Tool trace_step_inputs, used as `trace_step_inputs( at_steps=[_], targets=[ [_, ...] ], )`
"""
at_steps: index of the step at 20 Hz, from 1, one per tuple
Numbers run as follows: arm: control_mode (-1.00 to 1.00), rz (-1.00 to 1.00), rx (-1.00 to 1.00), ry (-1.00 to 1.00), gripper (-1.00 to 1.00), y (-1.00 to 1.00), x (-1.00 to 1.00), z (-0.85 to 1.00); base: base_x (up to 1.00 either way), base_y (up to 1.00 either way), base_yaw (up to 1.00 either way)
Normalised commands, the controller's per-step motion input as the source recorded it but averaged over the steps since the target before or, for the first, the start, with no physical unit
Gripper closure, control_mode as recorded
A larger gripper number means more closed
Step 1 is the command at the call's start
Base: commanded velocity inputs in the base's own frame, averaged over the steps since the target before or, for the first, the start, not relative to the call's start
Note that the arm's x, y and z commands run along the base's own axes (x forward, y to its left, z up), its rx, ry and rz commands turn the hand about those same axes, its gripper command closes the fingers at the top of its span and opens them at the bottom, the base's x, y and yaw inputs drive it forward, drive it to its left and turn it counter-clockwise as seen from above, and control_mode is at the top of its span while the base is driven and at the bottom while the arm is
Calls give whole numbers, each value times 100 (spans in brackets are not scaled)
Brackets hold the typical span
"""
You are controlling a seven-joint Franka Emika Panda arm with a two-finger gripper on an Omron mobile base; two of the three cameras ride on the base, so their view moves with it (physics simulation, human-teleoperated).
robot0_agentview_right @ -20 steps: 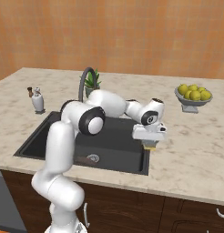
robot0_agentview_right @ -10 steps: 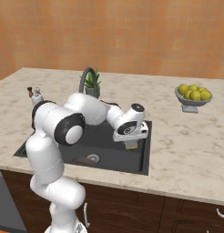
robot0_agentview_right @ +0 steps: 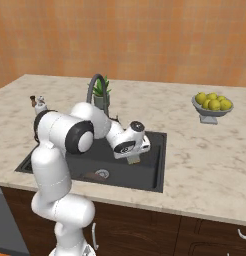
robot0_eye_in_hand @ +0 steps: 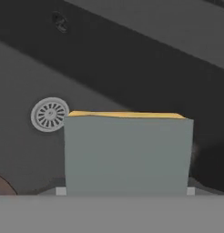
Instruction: Pick the pan and sponge and place them into the sink. Then turn on the water.
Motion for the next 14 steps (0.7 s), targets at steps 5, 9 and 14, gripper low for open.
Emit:
trace_step_inputs(
  at_steps=[5, 9, 14],
  targets=[
    [-100, 1, 23, -17, 100, 12, 17, -51, 0, 0, 0],
    [-100, 1, 9, -1, 100, 60, 9, -47, 0, 0, 0],
    [-100, 0, 0, 17, 100, 24, 49, -33, 0, 0, 0]
  ],
)
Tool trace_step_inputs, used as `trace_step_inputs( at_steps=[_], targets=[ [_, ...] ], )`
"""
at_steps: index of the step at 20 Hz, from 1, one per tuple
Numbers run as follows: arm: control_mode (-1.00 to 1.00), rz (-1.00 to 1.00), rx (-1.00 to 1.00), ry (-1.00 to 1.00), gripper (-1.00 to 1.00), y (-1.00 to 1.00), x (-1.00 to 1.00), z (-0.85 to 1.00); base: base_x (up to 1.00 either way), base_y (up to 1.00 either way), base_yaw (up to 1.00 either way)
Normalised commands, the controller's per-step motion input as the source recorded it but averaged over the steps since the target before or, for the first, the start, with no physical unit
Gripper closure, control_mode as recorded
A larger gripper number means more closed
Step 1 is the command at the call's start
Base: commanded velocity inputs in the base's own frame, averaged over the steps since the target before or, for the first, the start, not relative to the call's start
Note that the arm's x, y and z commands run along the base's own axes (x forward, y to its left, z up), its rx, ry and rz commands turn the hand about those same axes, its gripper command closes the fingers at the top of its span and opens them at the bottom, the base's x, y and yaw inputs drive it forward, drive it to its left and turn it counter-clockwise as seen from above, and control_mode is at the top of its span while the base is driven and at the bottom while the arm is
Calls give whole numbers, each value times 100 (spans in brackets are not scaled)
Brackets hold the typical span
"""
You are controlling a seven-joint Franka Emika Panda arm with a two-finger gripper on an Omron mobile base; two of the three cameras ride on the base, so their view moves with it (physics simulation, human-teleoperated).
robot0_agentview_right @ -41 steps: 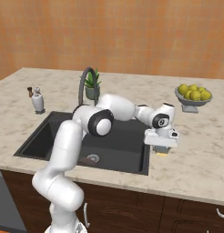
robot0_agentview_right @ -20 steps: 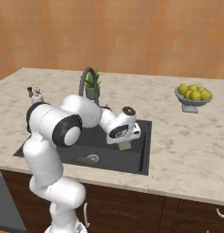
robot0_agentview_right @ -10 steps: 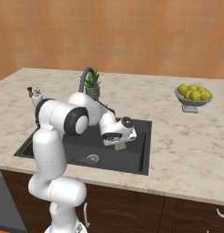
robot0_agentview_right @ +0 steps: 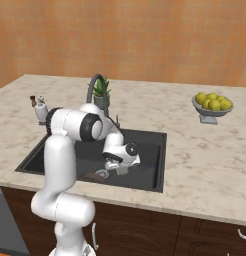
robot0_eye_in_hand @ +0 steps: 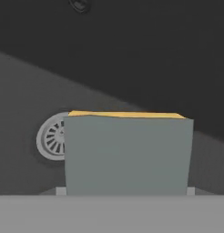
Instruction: Pick the pan and sponge and place them into the sink. Then turn on the water.
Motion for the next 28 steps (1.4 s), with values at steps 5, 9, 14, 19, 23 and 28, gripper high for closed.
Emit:
trace_step_inputs(
  at_steps=[5, 9, 14, 19, 23, 28],
  targets=[
    [-100, 0, 0, 14, 100, 0, 58, -59, 0, 0, 0],
    [-100, 0, 0, 11, 100, 0, 61, -63, 0, 0, 0],
    [-100, 0, 1, 5, 100, 0, 44, -53, 0, 0, 0],
    [-100, 0, 4, 0, -100, 0, 9, -22, 0, 0, 0],
    [-100, 0, 6, 0, -100, 0, 0, 0, 0, 0, 0],
    [-100, 0, 7, 0, -100, -3, -3, 14, 0, 0, 0]
  ],
)
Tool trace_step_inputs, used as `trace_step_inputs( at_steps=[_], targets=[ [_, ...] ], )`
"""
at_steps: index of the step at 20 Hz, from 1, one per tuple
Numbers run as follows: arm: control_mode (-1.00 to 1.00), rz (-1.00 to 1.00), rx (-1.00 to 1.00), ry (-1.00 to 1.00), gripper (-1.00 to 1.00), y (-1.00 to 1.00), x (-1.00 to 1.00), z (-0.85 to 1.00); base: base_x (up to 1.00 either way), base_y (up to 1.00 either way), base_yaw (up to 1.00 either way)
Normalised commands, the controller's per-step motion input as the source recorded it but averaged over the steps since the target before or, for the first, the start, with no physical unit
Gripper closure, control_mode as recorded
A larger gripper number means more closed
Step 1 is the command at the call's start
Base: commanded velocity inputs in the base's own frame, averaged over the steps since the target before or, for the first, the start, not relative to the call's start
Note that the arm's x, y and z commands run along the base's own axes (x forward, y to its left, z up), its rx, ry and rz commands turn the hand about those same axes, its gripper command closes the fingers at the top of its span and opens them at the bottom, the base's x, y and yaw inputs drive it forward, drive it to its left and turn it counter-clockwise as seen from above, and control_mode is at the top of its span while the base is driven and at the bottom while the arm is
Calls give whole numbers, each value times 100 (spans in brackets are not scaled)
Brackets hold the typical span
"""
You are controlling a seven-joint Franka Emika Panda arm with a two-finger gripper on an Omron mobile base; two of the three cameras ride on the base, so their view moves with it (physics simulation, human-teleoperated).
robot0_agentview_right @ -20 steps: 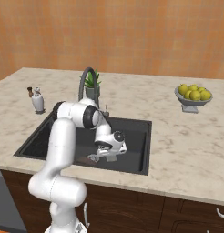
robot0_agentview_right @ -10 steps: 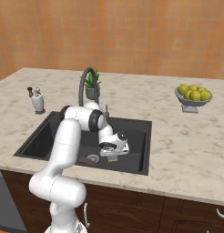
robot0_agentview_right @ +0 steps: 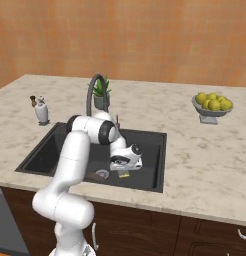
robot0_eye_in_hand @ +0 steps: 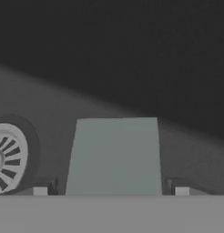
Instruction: Pick the pan and sponge and place them into the sink. Then turn on the water.
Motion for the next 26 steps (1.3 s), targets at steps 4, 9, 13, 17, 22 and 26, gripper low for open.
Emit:
trace_step_inputs(
  at_steps=[4, 9, 13, 17, 22, 26],
  targets=[
    [-100, 0, 7, 0, -100, -6, -13, 24, 0, 0, 0],
    [-100, 3, 13, -5, -100, -21, -47, 65, 0, 0, 0],
    [-100, 5, 13, -19, -100, -12, -76, 98, 0, 0, 0],
    [-100, 2, 9, -23, -100, 0, -75, 98, 0, 0, 0],
    [-100, 0, 6, -25, -100, 0, -69, 97, 0, 0, 0],
    [-100, 0, 7, -27, -100, 0, -66, 95, 0, 0, 0]
  ],
)
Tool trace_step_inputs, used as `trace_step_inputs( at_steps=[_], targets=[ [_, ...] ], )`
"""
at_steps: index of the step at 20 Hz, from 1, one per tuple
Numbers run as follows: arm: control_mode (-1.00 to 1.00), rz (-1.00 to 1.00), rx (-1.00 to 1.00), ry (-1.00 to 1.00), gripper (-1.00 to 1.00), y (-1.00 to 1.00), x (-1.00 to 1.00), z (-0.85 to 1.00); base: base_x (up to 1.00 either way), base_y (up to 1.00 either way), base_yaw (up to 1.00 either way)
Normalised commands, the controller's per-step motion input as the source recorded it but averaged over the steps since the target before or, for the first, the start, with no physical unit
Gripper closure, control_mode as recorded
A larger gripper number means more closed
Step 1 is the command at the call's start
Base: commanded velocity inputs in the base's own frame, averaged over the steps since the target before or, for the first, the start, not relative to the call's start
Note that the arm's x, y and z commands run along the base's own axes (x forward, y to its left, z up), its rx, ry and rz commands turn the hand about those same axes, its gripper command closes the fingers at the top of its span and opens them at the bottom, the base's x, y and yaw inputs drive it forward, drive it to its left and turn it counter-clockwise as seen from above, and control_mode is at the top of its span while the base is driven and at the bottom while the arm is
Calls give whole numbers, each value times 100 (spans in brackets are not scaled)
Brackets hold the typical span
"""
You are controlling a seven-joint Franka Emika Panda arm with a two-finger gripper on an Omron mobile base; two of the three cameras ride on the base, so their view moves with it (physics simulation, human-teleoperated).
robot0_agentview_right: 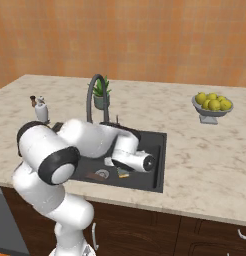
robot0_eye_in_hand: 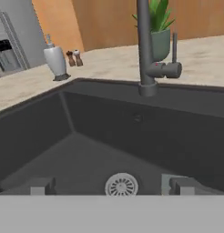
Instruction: Pick the pan and sponge and place them into the sink. Then turn on the water.
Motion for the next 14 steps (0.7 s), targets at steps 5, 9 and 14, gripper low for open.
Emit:
trace_step_inputs(
  at_steps=[5, 9, 14],
  targets=[
    [-100, -1, 13, -32, -100, 3, -48, 79, 0, 0, 0],
    [-100, -7, 14, -20, -100, 15, -21, 55, 0, 0, 0],
    [-100, -3, 13, -3, -100, 7, 0, 58, 0, 0, 0]
  ],
)
